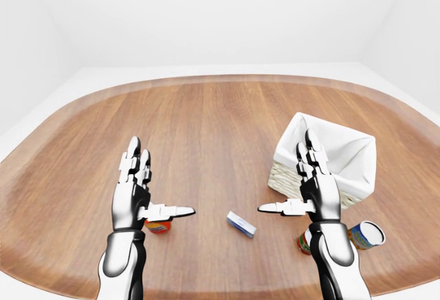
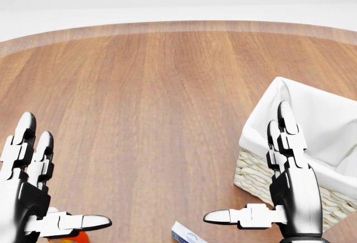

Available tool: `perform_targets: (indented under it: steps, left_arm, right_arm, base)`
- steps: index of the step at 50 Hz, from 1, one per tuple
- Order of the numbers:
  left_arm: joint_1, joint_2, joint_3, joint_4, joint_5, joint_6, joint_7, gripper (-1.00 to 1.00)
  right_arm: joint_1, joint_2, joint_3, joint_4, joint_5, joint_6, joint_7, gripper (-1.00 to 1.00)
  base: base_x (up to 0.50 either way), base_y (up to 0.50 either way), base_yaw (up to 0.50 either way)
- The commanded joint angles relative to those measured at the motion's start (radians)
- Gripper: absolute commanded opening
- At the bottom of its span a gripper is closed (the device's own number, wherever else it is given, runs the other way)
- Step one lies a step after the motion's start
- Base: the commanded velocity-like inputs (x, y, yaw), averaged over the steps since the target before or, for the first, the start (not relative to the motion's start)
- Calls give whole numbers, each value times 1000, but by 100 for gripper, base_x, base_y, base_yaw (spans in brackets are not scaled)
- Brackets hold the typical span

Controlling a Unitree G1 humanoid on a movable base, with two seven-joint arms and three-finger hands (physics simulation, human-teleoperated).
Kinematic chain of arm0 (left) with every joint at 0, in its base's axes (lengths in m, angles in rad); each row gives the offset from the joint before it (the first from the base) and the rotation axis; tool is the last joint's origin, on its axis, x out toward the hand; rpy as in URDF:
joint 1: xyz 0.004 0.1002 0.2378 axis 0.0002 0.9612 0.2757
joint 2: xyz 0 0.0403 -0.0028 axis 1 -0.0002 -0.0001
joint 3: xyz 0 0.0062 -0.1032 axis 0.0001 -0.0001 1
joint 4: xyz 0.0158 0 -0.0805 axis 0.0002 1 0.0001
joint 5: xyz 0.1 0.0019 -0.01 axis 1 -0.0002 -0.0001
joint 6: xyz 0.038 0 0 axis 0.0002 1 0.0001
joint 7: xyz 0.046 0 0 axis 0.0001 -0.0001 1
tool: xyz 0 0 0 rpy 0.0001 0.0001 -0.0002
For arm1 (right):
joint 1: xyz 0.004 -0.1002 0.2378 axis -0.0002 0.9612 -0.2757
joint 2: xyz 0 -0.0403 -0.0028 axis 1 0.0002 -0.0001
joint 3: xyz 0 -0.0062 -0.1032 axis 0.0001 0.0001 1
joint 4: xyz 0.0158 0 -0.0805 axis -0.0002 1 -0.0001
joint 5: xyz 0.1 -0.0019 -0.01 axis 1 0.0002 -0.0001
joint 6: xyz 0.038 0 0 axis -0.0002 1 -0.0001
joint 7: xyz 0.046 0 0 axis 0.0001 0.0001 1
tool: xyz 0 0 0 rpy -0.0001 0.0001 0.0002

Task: Pick up the ketchup, and put it in the basket.

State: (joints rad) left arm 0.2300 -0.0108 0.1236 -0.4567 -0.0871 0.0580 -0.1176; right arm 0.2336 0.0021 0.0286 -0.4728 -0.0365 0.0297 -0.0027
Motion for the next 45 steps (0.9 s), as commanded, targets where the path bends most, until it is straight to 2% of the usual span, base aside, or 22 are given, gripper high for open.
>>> perform_targets:
  steps: [1,14,20,24,27,29,30,37,40,43,44,45]
  left_arm:
    - [4,1,-6,0,7,2,-2,100]
    - [6,2,-12,6,17,-3,-4,100]
    - [11,2,0,-14,6,12,-7,100]
    - [11,1,11,14,13,-5,-5,100]
    - [19,3,41,28,20,-20,0,100]
    - [18,3,48,34,27,-22,-1,100]
    - [16,6,64,50,35,-33,2,100]
    - [-5,16,118,102,62,-50,4,100]
    - [-24,22,143,161,74,-77,12,100]
    - [-26,24,144,214,94,-127,20,100]
    - [-158,134,227,829,268,-145,168,100]
    - [-190,168,216,948,279,-145,213,100]
  right_arm:
    - [4,0,-1,3,1,6,2,100]
    - [3,-1,-4,9,6,-4,11,100]
    - [-8,-1,-16,21,14,-2,14,100]
    - [-10,1,-18,21,17,1,15,100]
    - [-9,3,-24,13,24,2,11,100]
    - [-7,3,-24,10,24,3,11,100]
    - [-5,4,-25,7,19,4,4,100]
    - [-8,3,-24,10,12,12,1,100]
    - [-12,2,-25,14,18,14,7,100]
    - [-10,2,-27,14,19,13,10,100]
    - [0,4,-23,4,10,7,5,100]
    - [0,4,-21,5,9,7,4,100]
  base:
    - [0,0,0]
    - [0,0,0]
    - [0,0,0]
    - [0,0,0]
    - [0,0,0]
    - [0,0,0]
    - [0,0,0]
    - [0,0,0]
    - [0,0,0]
    - [0,0,0]
    - [0,0,0]
    - [0,0,0]
